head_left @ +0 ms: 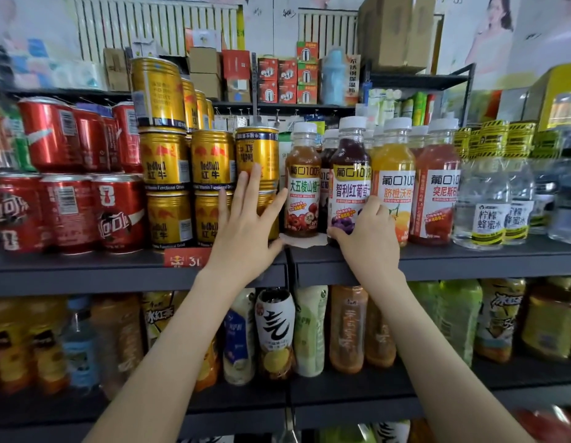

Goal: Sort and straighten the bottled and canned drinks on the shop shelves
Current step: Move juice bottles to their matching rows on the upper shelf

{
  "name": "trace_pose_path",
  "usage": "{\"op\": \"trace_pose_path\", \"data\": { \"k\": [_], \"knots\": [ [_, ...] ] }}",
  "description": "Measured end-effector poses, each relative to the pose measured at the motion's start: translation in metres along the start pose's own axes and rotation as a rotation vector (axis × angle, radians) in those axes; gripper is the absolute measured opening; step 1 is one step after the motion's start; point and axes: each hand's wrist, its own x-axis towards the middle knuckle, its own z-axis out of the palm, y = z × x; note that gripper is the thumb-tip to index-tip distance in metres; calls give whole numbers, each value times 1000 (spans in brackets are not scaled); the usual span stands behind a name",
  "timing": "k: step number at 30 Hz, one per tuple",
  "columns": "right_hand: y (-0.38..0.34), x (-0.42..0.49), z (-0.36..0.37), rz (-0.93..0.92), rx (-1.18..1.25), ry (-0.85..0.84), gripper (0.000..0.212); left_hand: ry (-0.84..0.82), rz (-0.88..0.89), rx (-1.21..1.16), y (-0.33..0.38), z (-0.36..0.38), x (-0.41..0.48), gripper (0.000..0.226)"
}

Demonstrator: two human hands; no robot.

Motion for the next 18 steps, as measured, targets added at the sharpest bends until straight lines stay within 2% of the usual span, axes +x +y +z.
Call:
{"op": "trace_pose_path", "data": {
  "k": [5, 8, 13, 15, 18],
  "knots": [
    [4, -4, -5, 16, 41, -30, 69, 40, -32, -18, 6, -1, -8, 66],
    [7, -14, -7, 3, 66, 6, 58, 81, -56, -67, 14, 0, -18, 58],
    [9, -33, -14, -119, 130, 21, 44, 118, -124, -111, 30, -1, -37, 42],
    [5, -41, -16, -172, 164, -7, 36, 97, -149, -108, 34, -6, -45, 41],
    [-8, -53, -15, -238, 215, -69, 36, 32, -184, -92, 35, -23, -59, 44]
  ]
}}
